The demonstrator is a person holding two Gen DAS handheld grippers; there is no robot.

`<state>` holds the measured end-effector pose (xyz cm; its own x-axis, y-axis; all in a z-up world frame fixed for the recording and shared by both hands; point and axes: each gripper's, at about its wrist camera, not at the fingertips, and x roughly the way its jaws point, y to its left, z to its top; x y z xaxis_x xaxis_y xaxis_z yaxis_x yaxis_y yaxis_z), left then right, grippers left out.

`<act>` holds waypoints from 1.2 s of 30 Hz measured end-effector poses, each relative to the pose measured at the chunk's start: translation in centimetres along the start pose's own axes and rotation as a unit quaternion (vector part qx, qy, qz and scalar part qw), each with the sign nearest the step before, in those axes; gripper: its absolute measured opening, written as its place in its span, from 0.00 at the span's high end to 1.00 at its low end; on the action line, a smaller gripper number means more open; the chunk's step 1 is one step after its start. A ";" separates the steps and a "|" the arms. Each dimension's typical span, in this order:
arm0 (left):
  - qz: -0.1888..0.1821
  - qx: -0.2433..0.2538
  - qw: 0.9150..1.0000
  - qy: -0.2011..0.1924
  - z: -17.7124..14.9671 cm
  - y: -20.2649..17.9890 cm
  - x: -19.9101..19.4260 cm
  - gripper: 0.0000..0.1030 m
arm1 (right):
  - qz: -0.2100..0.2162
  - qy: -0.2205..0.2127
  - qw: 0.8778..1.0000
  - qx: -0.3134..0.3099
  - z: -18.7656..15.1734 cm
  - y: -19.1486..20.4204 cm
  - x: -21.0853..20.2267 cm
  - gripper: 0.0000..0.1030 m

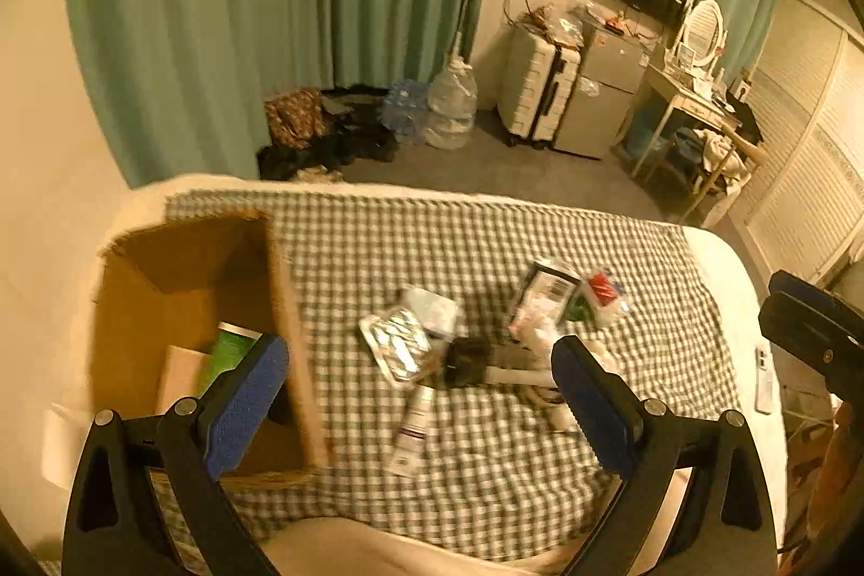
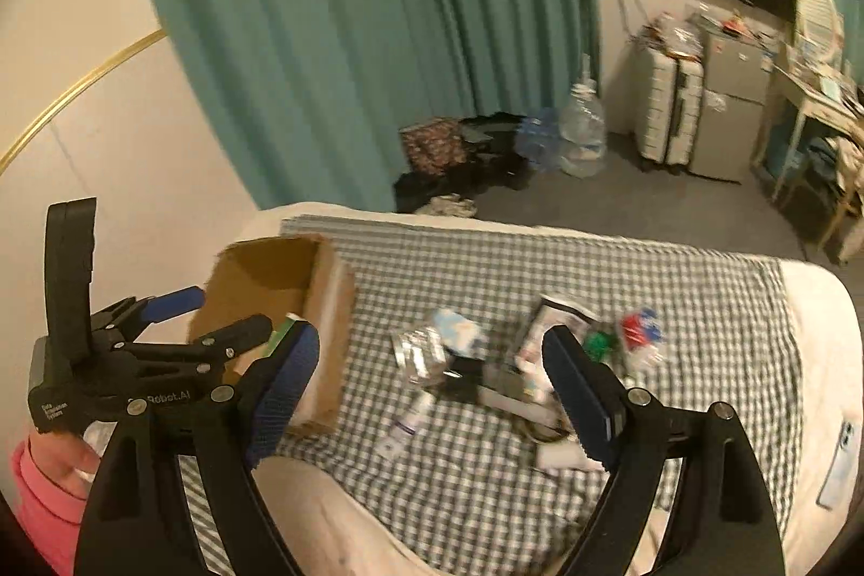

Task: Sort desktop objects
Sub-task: 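Move both tools back over the items on the bed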

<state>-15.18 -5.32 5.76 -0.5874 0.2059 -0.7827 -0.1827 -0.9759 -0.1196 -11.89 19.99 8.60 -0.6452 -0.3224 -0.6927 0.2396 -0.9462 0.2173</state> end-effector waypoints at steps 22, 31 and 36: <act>0.013 -0.010 0.994 0.104 -6.6 -5.1 15.1 0.03 | -0.053 0.091 0.992 0.068 -6.1 -10.6 7.3 0.17; 0.036 0.002 0.990 0.134 -7.6 -5.4 20.9 0.03 | -0.061 0.133 0.985 0.094 -7.9 -13.6 12.4 0.17; 0.042 -0.001 0.990 0.138 -7.6 -5.7 23.4 0.03 | -0.068 0.162 0.978 0.108 -8.9 -15.4 15.4 0.17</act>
<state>-21.86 4.46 -16.51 -0.3626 0.0968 -0.9269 -0.1414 -0.9888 -0.0480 -19.05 29.78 -11.55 -0.3884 -0.2011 -0.8993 -0.0143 -0.9745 0.2241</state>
